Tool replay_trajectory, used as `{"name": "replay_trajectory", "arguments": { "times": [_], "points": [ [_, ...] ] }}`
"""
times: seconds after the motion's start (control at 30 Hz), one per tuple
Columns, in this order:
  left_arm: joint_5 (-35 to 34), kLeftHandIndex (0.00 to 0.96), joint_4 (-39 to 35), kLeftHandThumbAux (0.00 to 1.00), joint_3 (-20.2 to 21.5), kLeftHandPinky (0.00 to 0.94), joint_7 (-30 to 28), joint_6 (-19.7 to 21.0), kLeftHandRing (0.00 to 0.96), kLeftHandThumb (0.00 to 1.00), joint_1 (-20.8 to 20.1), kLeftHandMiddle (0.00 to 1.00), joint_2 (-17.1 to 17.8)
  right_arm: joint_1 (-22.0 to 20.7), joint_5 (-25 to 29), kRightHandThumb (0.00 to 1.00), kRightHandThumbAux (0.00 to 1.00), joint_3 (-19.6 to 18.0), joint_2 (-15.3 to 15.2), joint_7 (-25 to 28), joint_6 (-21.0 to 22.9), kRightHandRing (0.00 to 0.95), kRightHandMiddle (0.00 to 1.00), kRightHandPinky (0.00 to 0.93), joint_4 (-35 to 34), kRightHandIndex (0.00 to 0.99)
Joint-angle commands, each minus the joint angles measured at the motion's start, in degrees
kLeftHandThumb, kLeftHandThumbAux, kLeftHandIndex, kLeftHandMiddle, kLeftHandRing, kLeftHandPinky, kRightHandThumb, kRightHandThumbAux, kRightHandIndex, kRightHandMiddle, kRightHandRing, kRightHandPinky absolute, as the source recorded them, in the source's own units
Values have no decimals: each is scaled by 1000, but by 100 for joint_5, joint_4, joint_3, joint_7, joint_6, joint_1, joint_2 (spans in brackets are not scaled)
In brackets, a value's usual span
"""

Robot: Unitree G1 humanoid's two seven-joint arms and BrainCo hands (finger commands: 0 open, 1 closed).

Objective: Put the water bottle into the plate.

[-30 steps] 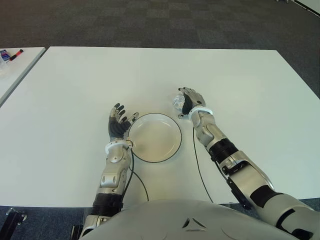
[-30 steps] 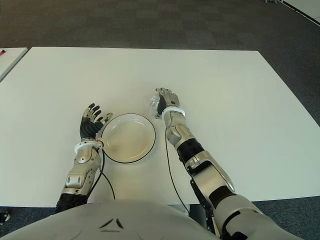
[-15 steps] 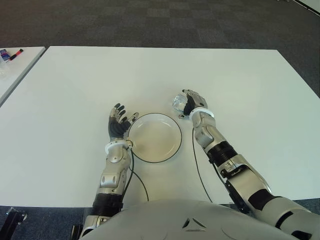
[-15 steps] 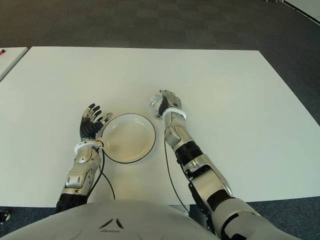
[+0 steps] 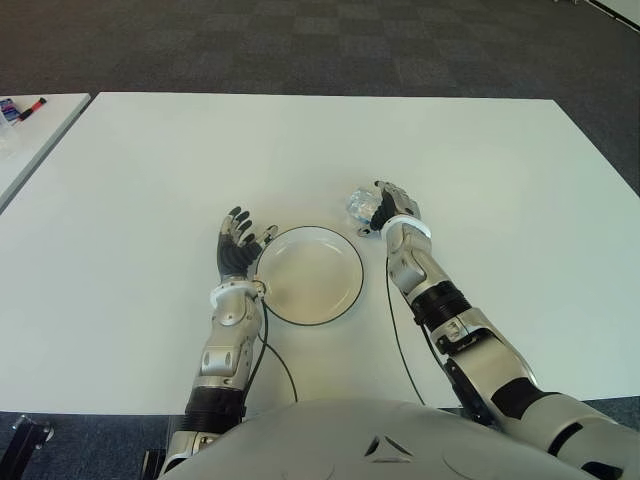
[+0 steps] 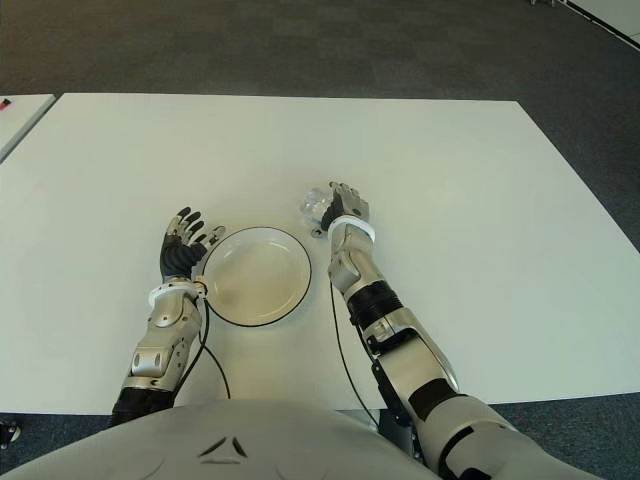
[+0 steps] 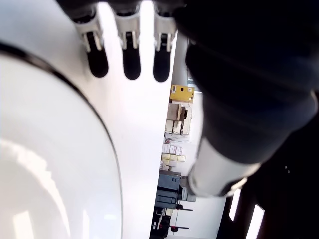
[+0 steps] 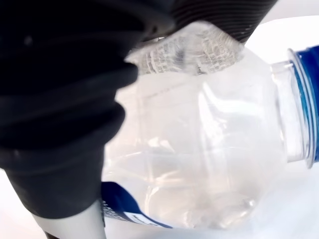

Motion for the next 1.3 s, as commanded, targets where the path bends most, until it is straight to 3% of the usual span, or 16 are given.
{"name": "replay_trajectory", "arguments": {
  "times": [0.03,0.33,0.43,0.47,0.5,0.57,0.7,0.9,1.3],
  "points": [
    [-13,139,-50,909,-34,184,-19,62,151,93,71,168,-412,152,171,424,914,-71,96,-25,74,34,0,237,76,0],
    [-10,144,-91,910,-25,184,6,133,153,93,67,170,-423,210,228,488,900,-225,189,-183,227,91,0,291,-83,0],
    [-8,144,-91,913,-27,181,-3,121,153,96,69,171,-421,227,195,512,892,-227,192,-141,328,135,73,314,-180,10],
    [-7,142,-91,909,-29,180,-5,118,151,96,69,169,-420,228,176,669,802,-217,189,-116,371,316,222,439,-208,31],
    [-3,141,-92,907,-33,180,-8,117,150,97,70,168,-417,224,153,770,745,-195,178,-80,411,433,318,520,-225,44],
    [1,139,-93,902,-36,180,-10,118,149,97,70,166,-415,221,132,859,693,-169,165,-44,450,600,406,656,-242,57],
    [-1,139,-100,902,-33,188,-10,127,152,100,67,167,-413,187,91,934,649,-109,140,44,526,739,478,770,-246,61],
    [-1,139,-103,898,-31,185,-18,131,153,106,63,168,-403,152,5,954,637,29,68,73,504,815,495,811,-203,51],
    [-4,143,-121,897,-43,188,-14,122,153,119,77,168,-418,32,-94,956,634,174,13,107,535,847,497,830,-61,99]
  ]
}}
